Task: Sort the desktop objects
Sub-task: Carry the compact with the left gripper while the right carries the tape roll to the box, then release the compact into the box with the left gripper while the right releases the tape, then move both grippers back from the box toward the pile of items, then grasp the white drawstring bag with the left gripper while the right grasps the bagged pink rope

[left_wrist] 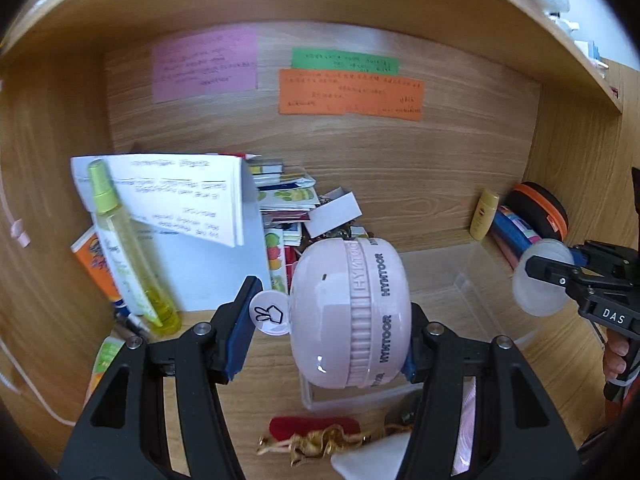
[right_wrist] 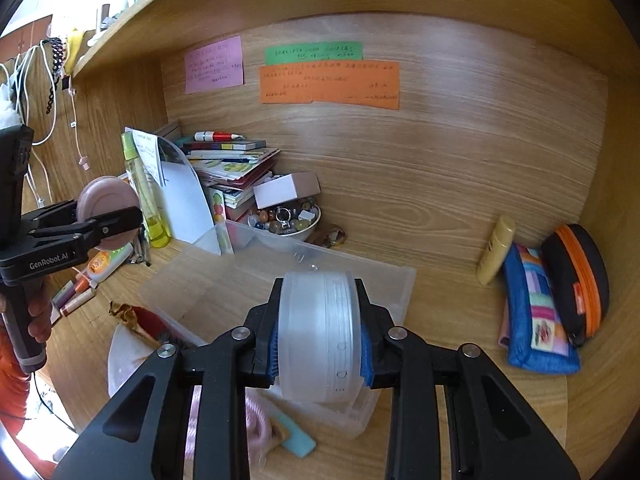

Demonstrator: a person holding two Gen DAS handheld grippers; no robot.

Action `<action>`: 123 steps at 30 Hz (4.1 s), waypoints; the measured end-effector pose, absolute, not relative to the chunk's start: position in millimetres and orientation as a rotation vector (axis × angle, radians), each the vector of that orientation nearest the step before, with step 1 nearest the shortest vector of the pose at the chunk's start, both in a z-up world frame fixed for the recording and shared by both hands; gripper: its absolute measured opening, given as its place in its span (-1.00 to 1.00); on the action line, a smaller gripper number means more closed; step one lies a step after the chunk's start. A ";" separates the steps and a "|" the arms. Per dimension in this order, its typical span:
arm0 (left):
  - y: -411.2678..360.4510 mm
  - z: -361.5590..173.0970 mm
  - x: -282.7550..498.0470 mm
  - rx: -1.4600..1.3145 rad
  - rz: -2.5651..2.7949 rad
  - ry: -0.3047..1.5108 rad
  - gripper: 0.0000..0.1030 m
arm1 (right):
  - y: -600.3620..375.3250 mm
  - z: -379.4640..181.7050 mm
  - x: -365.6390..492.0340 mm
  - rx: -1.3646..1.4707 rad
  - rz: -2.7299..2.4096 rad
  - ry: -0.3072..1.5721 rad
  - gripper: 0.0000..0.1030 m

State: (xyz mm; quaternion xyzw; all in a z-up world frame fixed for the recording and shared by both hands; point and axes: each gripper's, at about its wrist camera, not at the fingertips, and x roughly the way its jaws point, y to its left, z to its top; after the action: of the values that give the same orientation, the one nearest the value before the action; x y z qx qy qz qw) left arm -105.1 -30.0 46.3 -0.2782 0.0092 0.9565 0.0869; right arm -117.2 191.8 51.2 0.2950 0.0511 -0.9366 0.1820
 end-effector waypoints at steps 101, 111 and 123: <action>-48.9 49.7 -45.3 -0.910 2.758 0.182 0.93 | 181.5 49.2 -31.4 0.852 -2.605 0.306 0.96; -58.3 14.0 -13.8 -0.949 2.789 0.151 0.93 | 184.2 8.0 -1.7 0.933 -2.595 0.291 0.97; -54.4 -29.5 3.3 -1.073 2.721 0.094 0.93 | 160.4 -29.6 -22.1 1.005 -2.544 0.352 0.96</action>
State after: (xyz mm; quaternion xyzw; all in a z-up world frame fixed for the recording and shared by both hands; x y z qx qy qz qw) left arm 3.3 -54.4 -29.5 -0.3645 0.0321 0.9244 0.1074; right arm -22.1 160.4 -29.6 0.3578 0.1252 -0.9055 0.1904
